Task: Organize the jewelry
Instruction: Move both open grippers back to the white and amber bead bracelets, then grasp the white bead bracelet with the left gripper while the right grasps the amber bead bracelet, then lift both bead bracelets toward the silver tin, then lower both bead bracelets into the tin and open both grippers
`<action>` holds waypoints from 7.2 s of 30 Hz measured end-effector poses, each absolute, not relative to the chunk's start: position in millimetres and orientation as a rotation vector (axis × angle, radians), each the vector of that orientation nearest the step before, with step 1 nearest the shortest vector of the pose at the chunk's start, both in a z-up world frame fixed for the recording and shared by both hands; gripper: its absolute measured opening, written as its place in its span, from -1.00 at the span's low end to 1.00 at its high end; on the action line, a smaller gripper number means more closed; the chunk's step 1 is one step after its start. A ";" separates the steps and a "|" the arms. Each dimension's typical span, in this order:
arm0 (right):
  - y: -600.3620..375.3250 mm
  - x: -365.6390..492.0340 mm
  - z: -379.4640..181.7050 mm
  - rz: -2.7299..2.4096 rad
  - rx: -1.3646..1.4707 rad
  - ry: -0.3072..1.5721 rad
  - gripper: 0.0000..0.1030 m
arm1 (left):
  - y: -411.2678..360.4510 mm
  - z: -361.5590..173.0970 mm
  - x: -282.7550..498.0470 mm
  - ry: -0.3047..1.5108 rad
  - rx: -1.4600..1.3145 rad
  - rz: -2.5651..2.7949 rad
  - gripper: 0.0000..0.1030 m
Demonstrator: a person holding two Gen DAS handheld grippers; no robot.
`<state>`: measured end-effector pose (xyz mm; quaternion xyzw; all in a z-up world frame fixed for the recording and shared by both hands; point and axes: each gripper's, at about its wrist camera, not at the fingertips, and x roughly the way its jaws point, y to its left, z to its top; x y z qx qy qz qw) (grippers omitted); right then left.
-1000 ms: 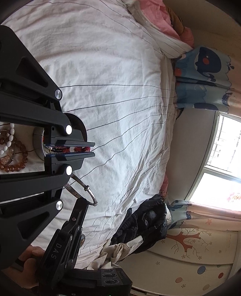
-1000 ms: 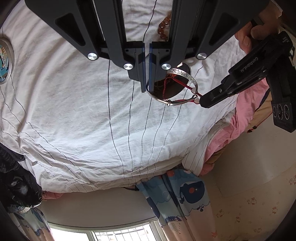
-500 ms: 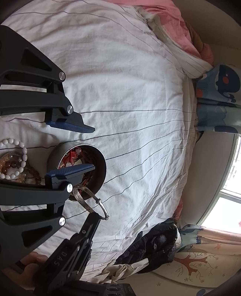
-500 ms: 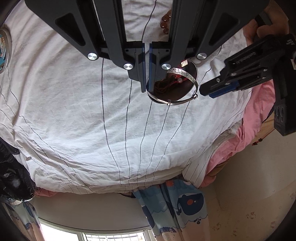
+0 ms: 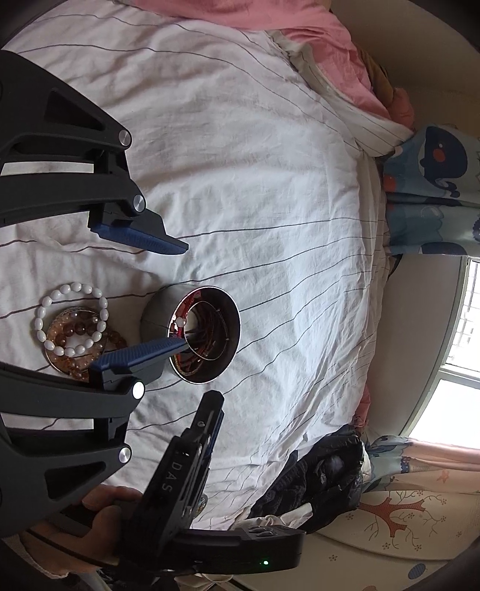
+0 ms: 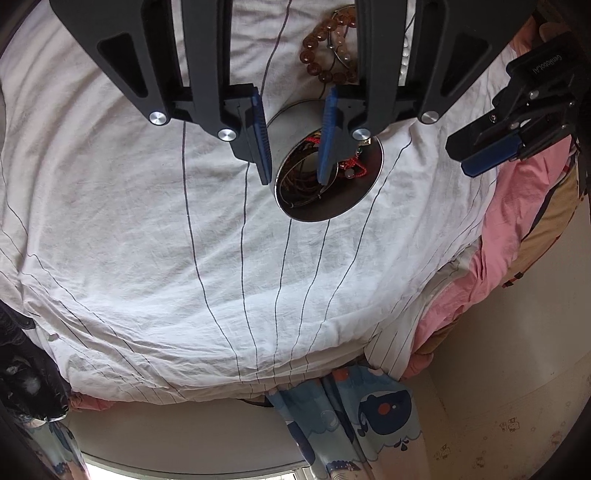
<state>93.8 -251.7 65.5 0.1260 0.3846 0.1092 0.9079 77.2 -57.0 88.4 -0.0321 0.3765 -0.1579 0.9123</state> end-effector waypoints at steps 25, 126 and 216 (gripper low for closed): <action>-237.3 -0.4 23.3 0.209 0.216 0.820 0.10 | -67.5 60.8 24.2 0.766 0.107 -0.269 0.25; -248.1 31.6 -2.4 0.291 0.280 0.946 -0.76 | -73.7 10.0 56.5 0.915 0.129 -0.316 -0.86; -267.0 13.0 45.7 0.308 0.362 0.747 -0.57 | -88.5 53.2 55.9 0.818 0.070 -0.315 -0.44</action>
